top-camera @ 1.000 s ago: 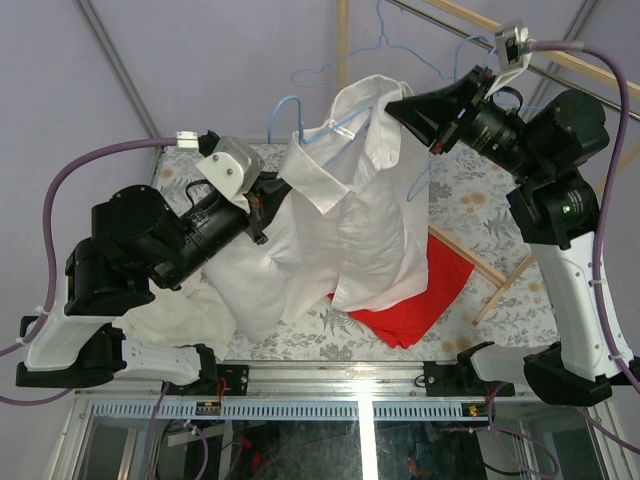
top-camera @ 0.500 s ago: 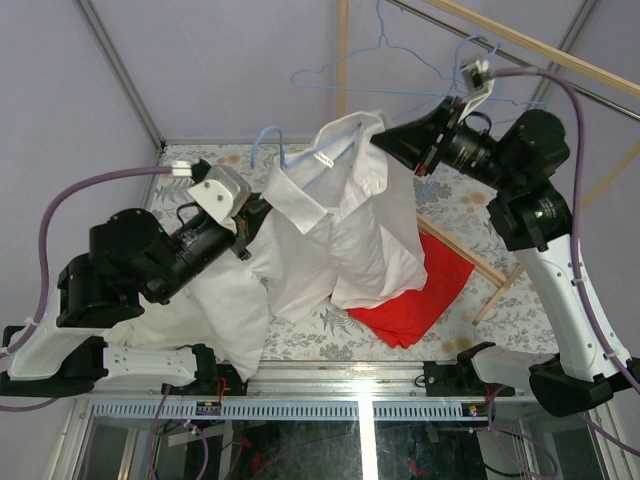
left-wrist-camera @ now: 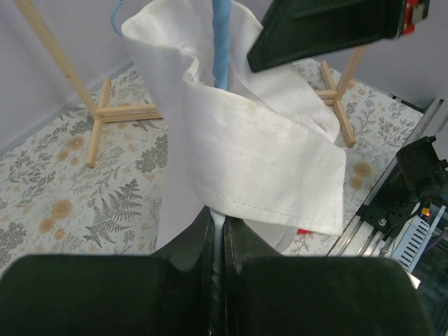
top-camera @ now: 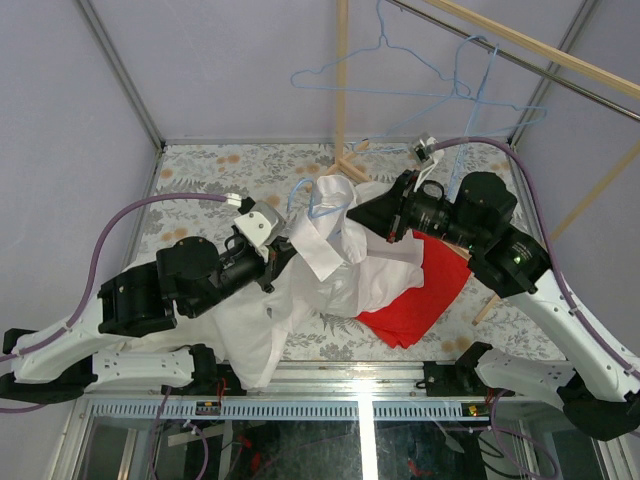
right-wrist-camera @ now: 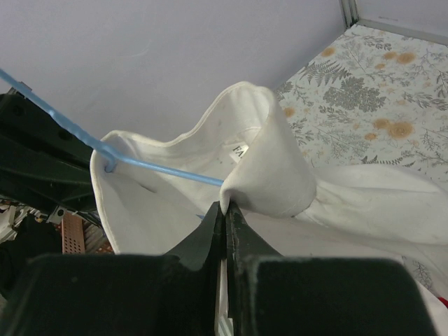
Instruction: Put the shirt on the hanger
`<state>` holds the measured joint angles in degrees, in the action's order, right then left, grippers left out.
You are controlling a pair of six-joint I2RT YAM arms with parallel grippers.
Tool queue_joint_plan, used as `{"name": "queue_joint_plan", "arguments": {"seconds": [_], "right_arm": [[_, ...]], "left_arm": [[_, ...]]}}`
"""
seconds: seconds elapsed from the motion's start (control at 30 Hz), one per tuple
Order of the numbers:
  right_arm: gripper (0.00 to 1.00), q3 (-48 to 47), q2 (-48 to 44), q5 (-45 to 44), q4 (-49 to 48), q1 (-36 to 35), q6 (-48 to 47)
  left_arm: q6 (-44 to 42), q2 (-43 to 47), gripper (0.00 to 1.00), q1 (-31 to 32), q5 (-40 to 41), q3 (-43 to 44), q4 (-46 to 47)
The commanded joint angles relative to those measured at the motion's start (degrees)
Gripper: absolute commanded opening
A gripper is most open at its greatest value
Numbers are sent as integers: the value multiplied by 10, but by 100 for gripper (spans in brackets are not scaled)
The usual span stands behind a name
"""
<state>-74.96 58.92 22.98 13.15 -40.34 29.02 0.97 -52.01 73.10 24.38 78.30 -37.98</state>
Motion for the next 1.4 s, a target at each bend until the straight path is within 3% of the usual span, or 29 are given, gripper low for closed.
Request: {"name": "queue_joint_plan", "arguments": {"seconds": [0.0, 0.13, 0.27, 0.43, 0.67, 1.0, 1.17, 1.37], "right_arm": [[0, -10, -5, -126, -9, -83, -32], [2, -39, 1, -166, 15, -133, -102], [34, -100, -13, -185, 90, -133, -218], [49, -120, -28, -199, 128, -133, -265], [56, -81, -40, -204, 43, -133, -218], [66, 52, -76, -129, -177, -133, -130], [67, 45, -71, -136, -167, -133, -144], [66, 71, -66, -136, -220, -133, -118]], "left_arm": [[17, 7, 0, 2, -7, -5, 68], [18, 11, 0, 3, -15, -13, 69], [26, 31, 0, 2, -27, -28, 71], [39, 55, 0, 3, -39, -62, 92], [54, 56, 0, 2, -28, -86, 122], [70, 33, 0, 3, -26, -81, 127], [72, 18, 0, 2, -22, -70, 126], [78, -4, 0, 3, -18, -59, 133]]}}
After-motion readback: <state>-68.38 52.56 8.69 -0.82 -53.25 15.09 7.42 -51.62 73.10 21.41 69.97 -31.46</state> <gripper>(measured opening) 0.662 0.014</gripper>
